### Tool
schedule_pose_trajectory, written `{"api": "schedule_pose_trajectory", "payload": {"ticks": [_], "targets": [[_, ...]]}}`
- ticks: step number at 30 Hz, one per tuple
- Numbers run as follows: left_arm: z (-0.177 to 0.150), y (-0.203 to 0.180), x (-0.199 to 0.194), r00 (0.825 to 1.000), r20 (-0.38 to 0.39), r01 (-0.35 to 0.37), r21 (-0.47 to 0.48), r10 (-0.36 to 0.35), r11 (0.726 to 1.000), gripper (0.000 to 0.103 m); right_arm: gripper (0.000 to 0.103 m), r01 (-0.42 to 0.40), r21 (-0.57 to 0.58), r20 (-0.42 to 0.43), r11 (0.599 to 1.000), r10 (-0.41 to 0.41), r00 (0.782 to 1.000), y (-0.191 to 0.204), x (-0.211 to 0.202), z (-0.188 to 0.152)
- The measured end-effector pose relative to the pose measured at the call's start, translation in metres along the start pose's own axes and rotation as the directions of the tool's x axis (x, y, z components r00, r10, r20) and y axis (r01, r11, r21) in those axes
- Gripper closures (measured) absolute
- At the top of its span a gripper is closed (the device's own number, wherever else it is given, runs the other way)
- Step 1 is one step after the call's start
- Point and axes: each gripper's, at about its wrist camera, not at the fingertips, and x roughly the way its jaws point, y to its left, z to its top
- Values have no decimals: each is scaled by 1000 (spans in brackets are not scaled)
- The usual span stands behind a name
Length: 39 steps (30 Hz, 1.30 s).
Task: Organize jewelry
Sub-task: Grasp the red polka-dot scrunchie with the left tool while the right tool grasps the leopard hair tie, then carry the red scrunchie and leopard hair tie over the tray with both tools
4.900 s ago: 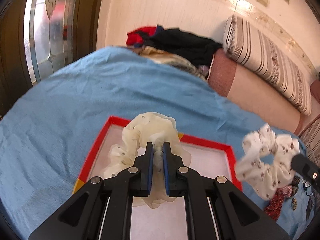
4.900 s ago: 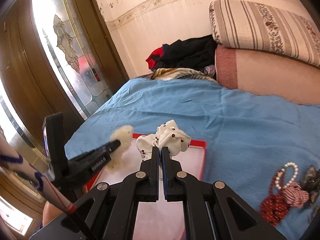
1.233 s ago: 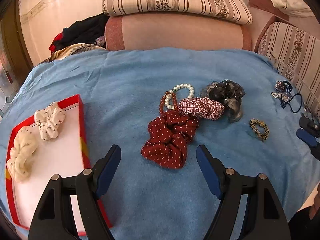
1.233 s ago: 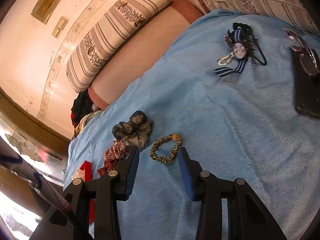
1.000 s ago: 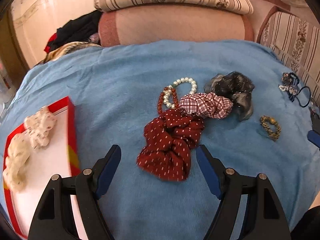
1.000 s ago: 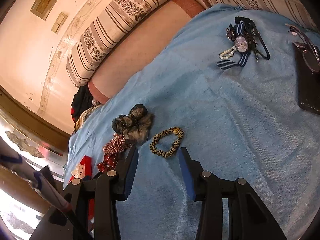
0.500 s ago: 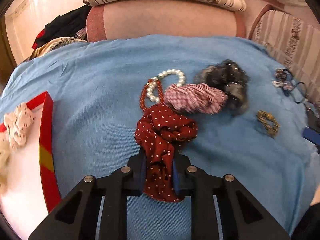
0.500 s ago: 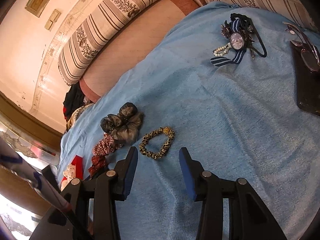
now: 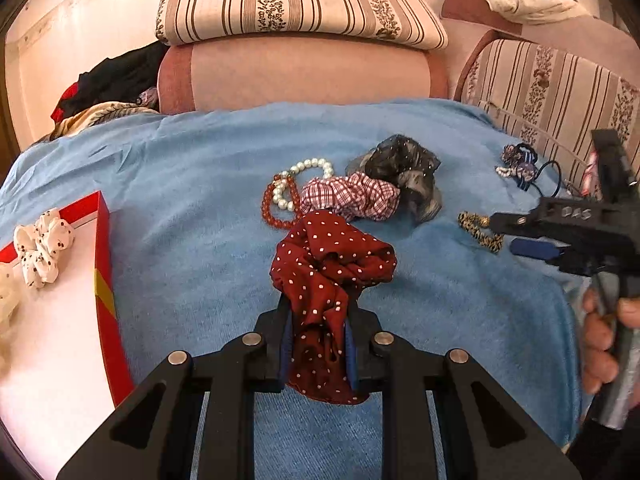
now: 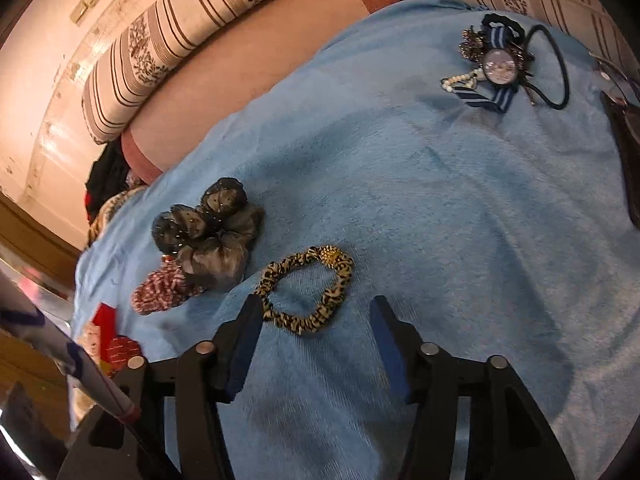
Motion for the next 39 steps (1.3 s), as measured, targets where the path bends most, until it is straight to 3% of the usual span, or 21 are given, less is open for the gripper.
{"api": "schedule_pose_trajectory", "payload": {"ticks": [6,9,10,11,12,14,15,22,28,33,39], "targets": [[6,8,0,1000,7,29,-42,-29,999,82,38,114,-104,31,988,-111,993,22,15,0],[7,9,2,999,5,33,-54,-33,998,82,36,208,-201,47,957,-202,978,39,26,-2],[7,8,2,999,6,32,-54,-32,998,82,42,235,-227,56,945,-228,972,43,28,-2],[8,7,1,1000,8,30,-55,-29,998,82,64,257,-242,69,936,-247,966,46,28,-2],[8,7,0,1000,11,29,-56,-29,998,82,72,263,-249,75,932,-252,965,47,28,-3],[8,5,-4,999,22,26,-53,-25,998,82,92,233,-251,59,940,-225,973,49,27,-4],[9,4,-6,999,31,20,-51,-18,998,82,94,219,-250,61,943,-211,976,49,23,-5],[6,0,-33,996,87,-33,-47,37,998,82,95,89,-248,147,965,-53,988,63,-28,-20],[-4,10,-74,993,108,-44,-110,56,993,82,95,7,-323,222,946,68,973,99,-80,-50],[-8,13,-122,982,170,-64,-137,87,988,82,95,-69,-371,219,926,160,963,121,-115,-83],[3,19,-160,972,208,-71,-169,106,983,81,95,-121,-412,216,903,226,950,158,-145,-87]]}}
